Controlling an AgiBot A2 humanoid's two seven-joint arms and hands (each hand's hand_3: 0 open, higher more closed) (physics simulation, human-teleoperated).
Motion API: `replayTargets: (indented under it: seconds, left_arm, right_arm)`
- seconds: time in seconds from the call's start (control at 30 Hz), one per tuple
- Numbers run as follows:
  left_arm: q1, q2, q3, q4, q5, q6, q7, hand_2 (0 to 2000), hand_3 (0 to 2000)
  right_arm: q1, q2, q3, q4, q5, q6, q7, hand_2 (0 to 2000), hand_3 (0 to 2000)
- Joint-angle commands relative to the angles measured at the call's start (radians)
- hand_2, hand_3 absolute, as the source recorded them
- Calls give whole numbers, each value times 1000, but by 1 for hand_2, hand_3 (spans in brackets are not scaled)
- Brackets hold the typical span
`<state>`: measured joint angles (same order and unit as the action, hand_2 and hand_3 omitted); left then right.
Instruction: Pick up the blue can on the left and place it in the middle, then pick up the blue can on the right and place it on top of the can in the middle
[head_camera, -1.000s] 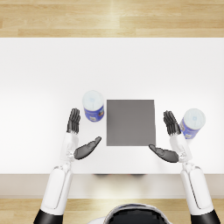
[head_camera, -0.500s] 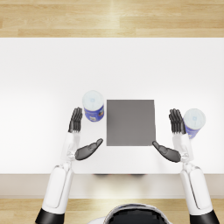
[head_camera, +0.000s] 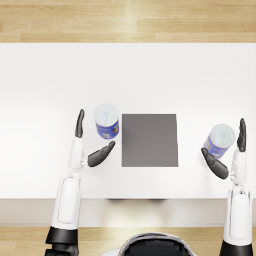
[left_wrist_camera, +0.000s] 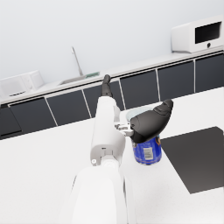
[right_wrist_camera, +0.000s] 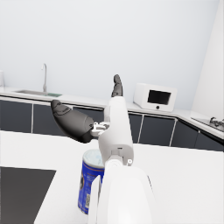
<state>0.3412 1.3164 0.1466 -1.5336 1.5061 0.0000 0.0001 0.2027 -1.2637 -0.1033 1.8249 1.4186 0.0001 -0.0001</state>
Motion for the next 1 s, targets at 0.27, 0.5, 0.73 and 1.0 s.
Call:
replayTargets:
  seconds: [0.27, 0.5, 0.73, 1.0]
  left_arm:
    - [88, 45, 35, 238, 7, 0, 0, 0, 0]
    - [135, 73, 51, 352, 8, 0, 0, 0, 0]
    - [173, 98, 62, 472, 8, 0, 0, 0, 0]
    - [231, 129, 53, 568, 8, 0, 0, 0, 0]
  right_arm:
    - [-21, -13, -27, -149, 5, 0, 0, 0, 0]
    - [-15, -24, -31, -269, 5, 0, 0, 0, 0]
    - [13, -37, 10, -387, 5, 0, 0, 0, 0]
    - [60, -52, 23, -520, 5, 0, 0, 0, 0]
